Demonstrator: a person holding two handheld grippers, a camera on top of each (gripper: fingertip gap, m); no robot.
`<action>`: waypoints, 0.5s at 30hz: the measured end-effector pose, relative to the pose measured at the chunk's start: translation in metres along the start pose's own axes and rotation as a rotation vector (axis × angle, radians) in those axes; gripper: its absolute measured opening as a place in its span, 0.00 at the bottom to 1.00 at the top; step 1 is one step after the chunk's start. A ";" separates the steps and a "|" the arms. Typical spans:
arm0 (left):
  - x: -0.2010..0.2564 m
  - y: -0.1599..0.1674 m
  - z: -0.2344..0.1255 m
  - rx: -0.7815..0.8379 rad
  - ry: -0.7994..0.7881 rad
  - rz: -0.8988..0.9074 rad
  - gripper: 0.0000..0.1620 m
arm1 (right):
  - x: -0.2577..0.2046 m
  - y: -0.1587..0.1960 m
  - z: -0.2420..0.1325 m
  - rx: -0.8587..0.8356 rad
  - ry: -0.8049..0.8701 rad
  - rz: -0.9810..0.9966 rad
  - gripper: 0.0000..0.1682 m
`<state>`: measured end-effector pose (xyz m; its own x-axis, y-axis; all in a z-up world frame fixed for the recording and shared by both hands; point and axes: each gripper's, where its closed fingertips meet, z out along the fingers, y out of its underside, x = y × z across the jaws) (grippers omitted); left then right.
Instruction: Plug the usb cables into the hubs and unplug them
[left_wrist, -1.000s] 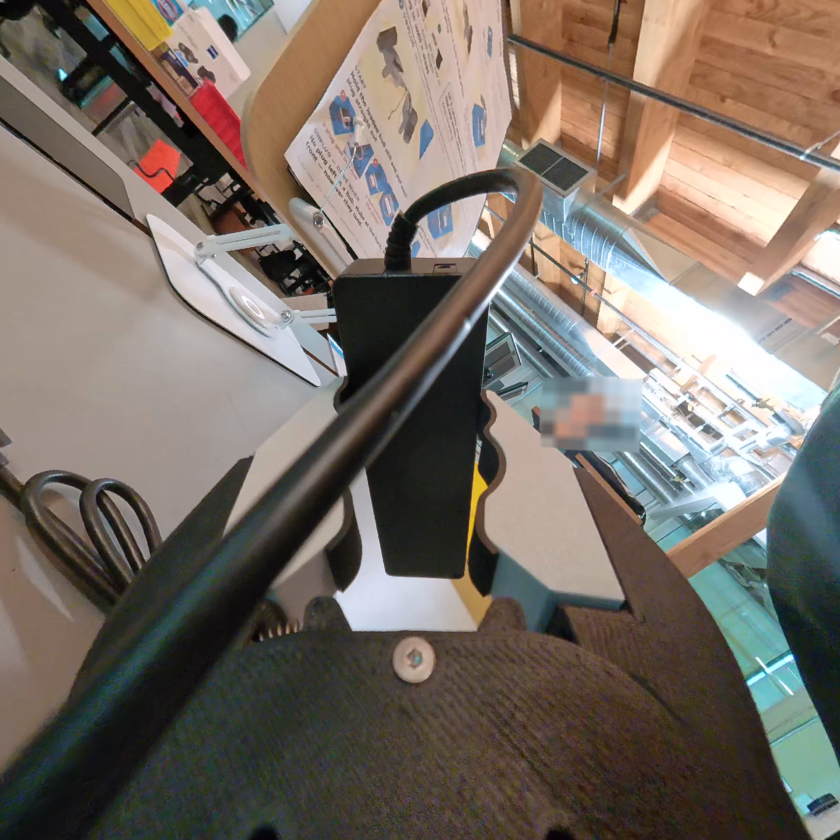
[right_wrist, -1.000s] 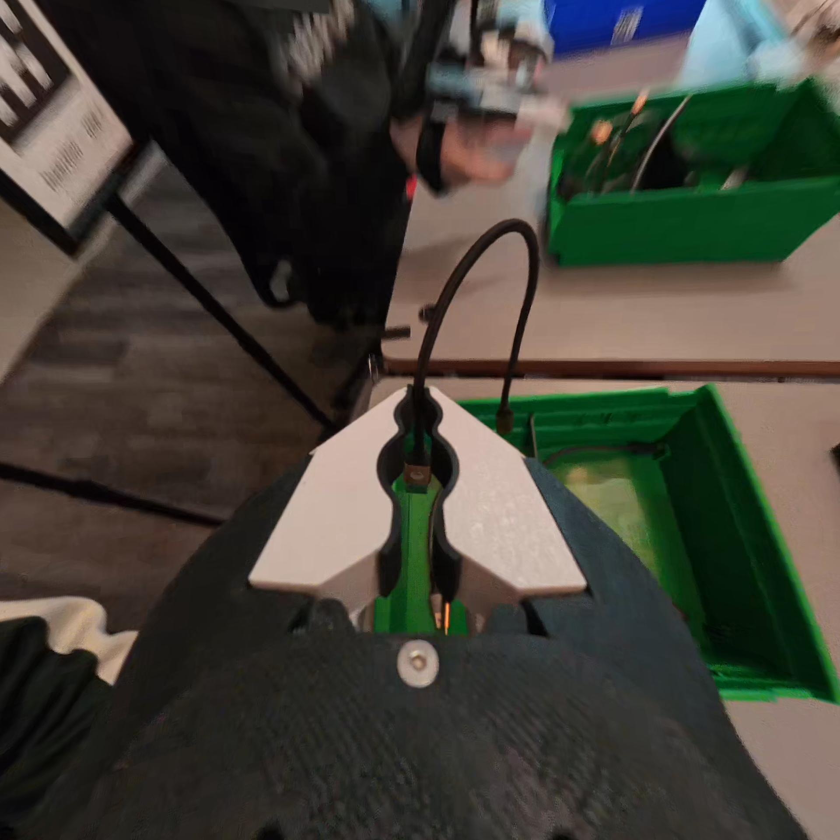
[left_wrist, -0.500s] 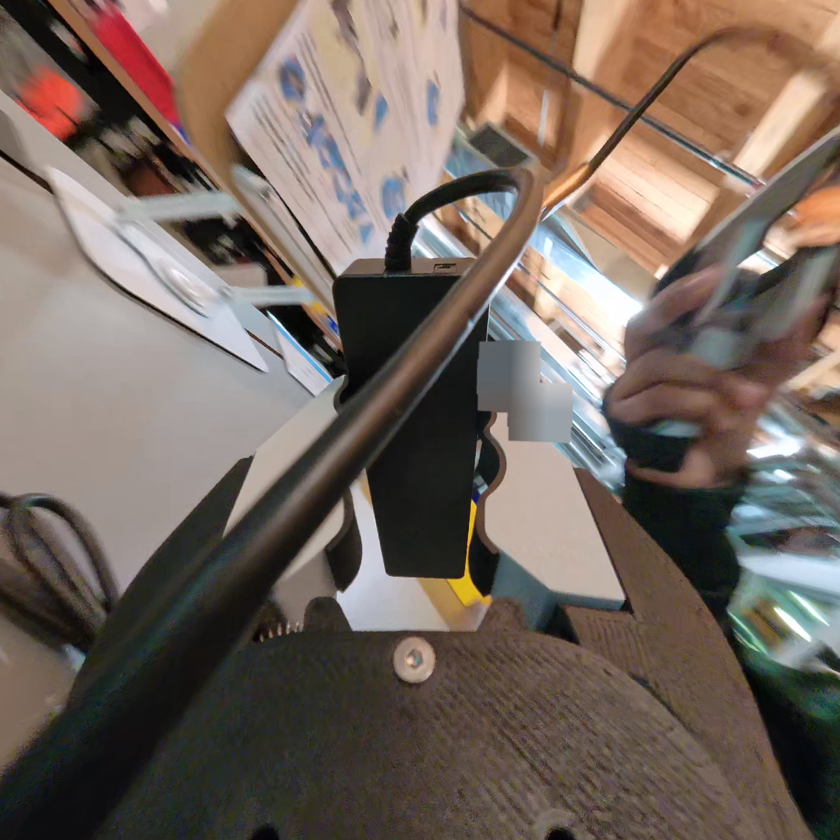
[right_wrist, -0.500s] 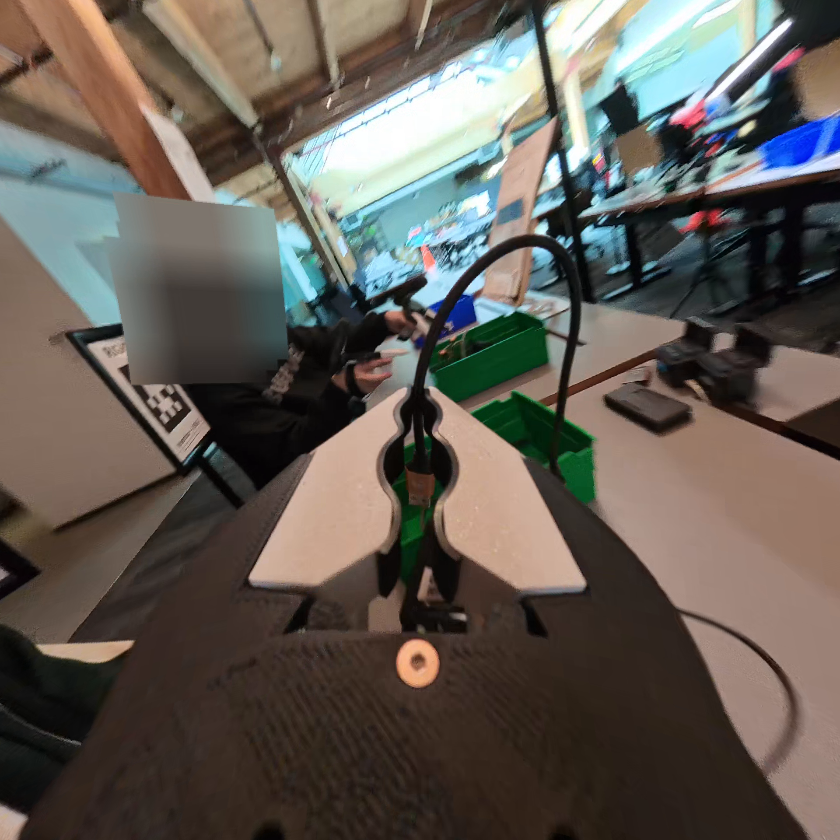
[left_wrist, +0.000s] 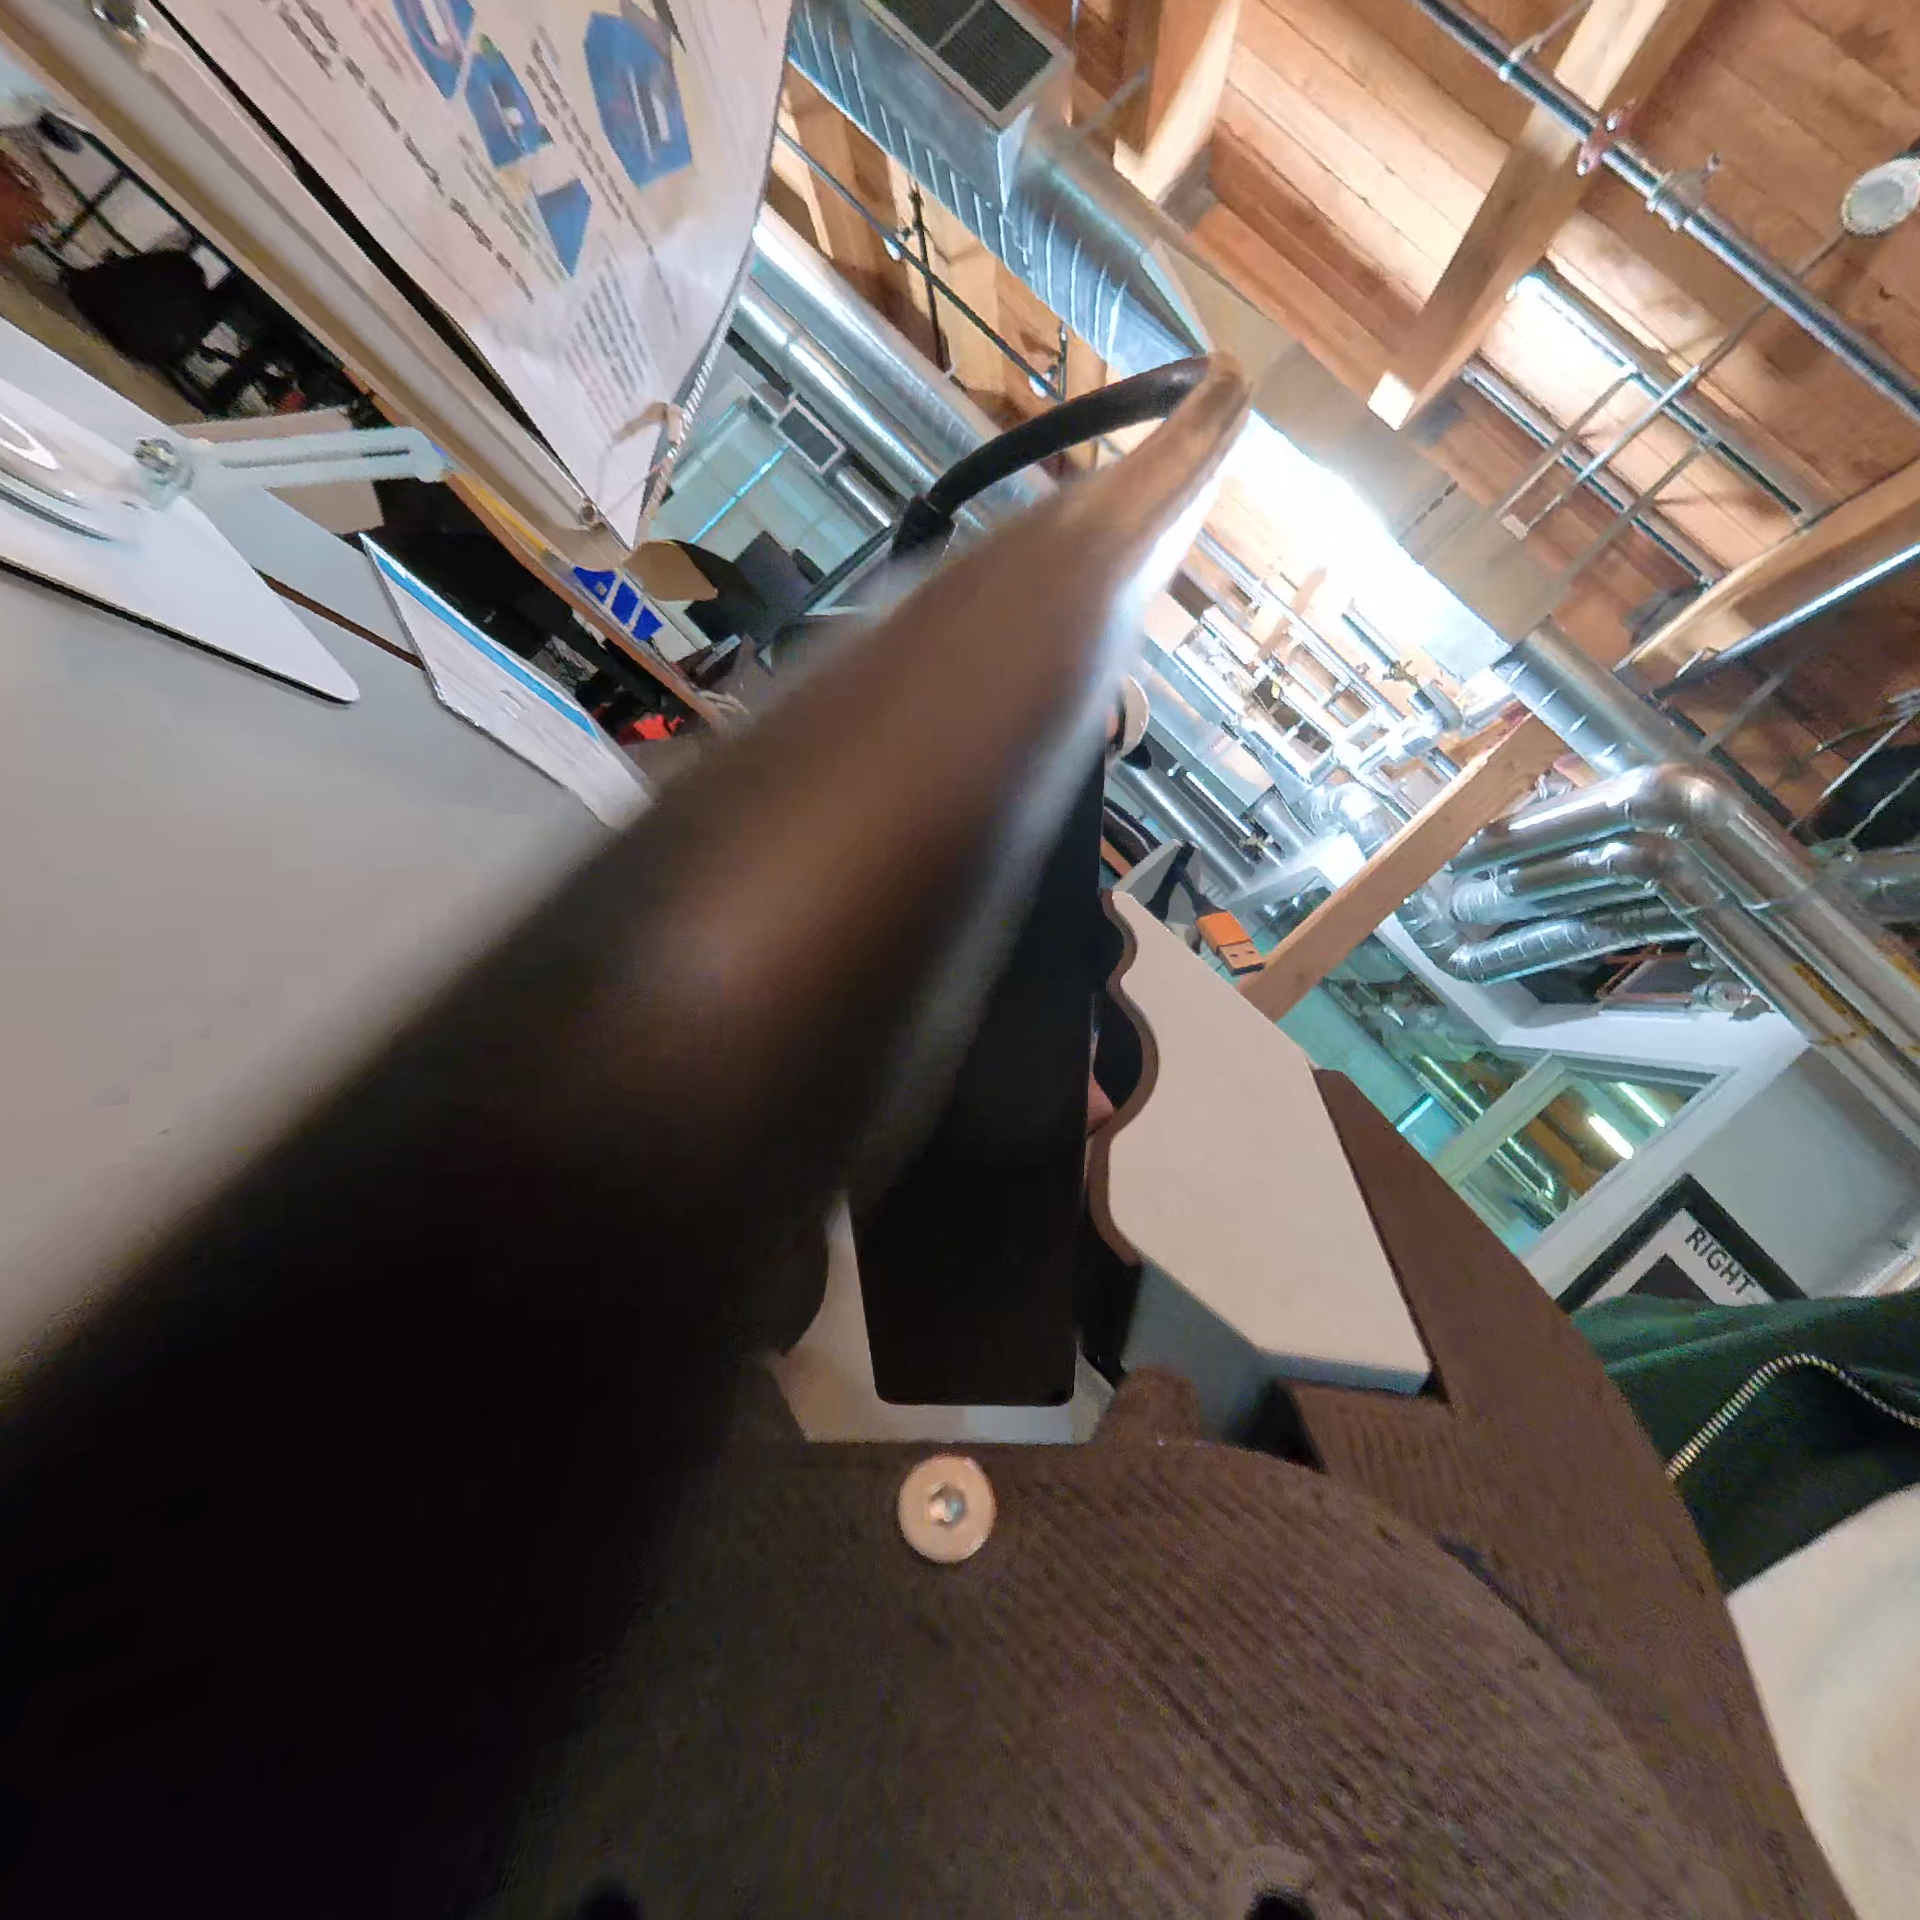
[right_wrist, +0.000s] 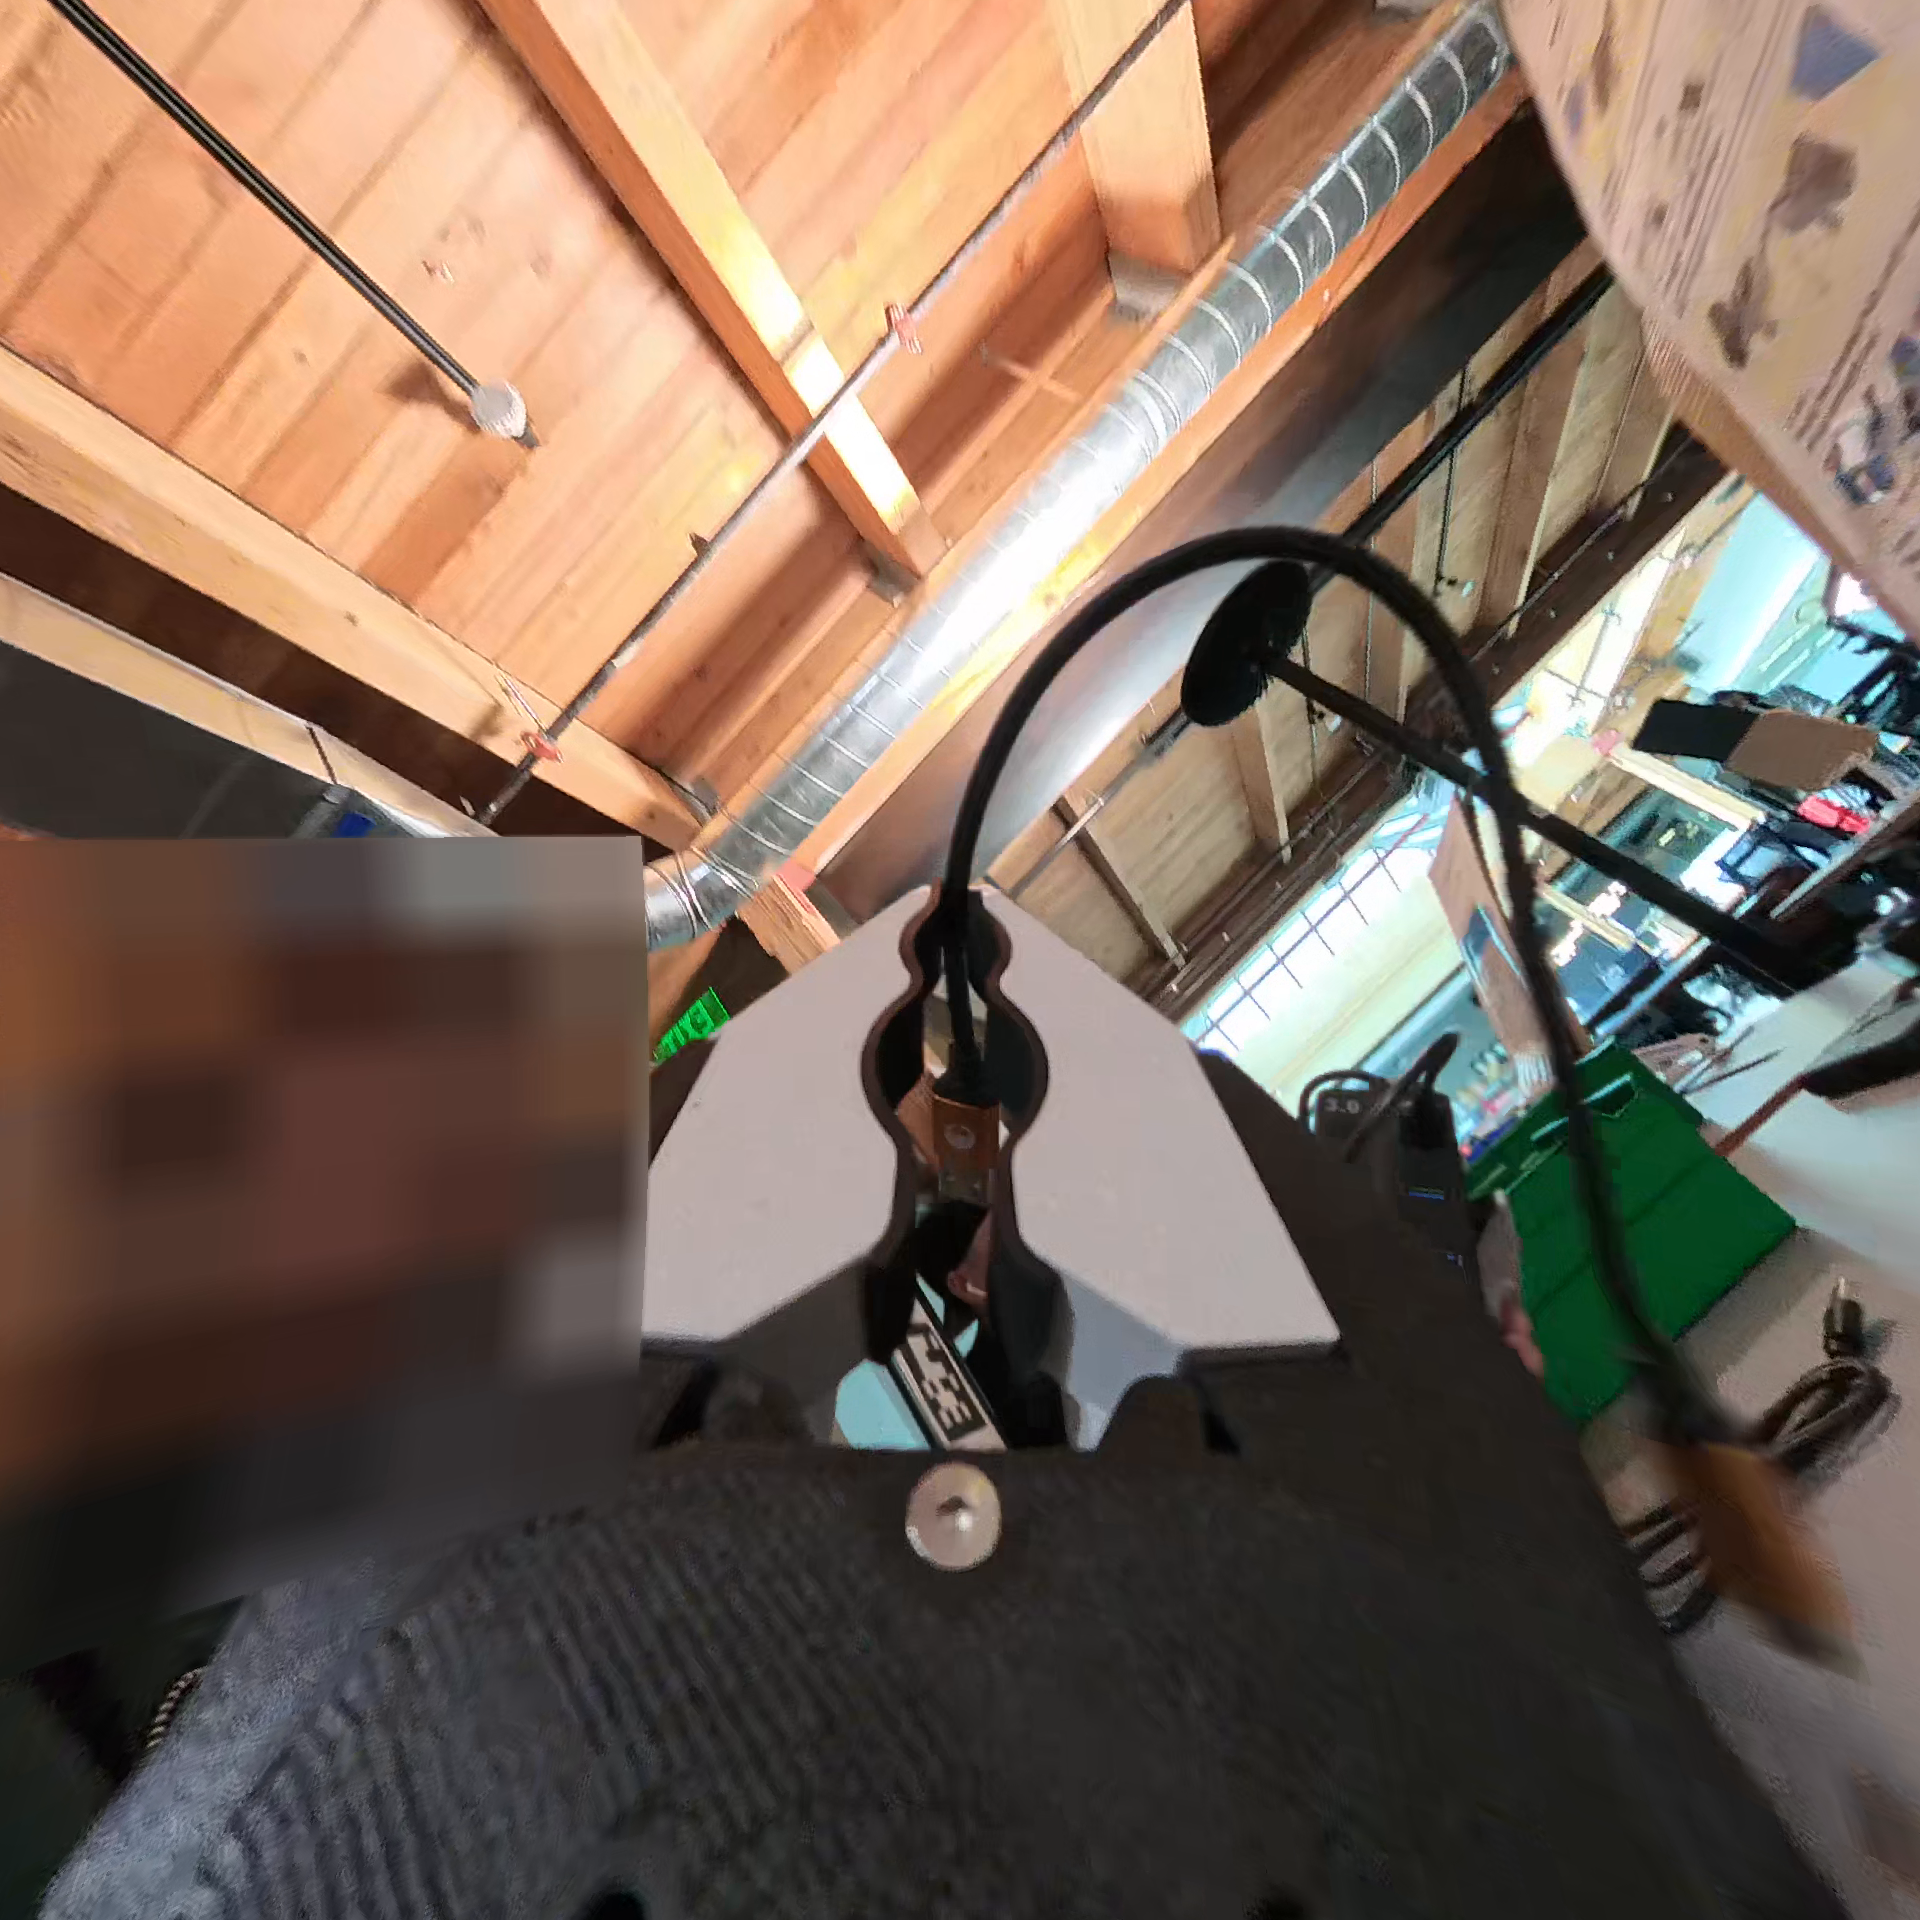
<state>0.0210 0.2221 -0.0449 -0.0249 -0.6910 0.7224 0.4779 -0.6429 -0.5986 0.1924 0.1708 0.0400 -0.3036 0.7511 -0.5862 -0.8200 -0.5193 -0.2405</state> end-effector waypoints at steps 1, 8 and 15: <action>0.001 0.002 0.002 -0.008 0.004 0.005 0.32 | -0.001 -0.004 -0.004 0.016 -0.005 0.001 0.01; 0.007 0.010 0.003 -0.039 0.039 -0.016 0.65 | 0.007 -0.010 -0.013 0.046 0.006 0.009 0.01; 0.017 0.000 -0.005 -0.004 0.132 -0.089 0.35 | 0.018 0.015 -0.004 -0.049 0.039 -0.019 0.02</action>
<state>0.0166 0.2086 -0.0340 -0.1818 -0.6686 0.7210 0.4650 -0.7045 -0.5361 0.1768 0.1751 0.0221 -0.2685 0.7452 -0.6104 -0.8004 -0.5252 -0.2891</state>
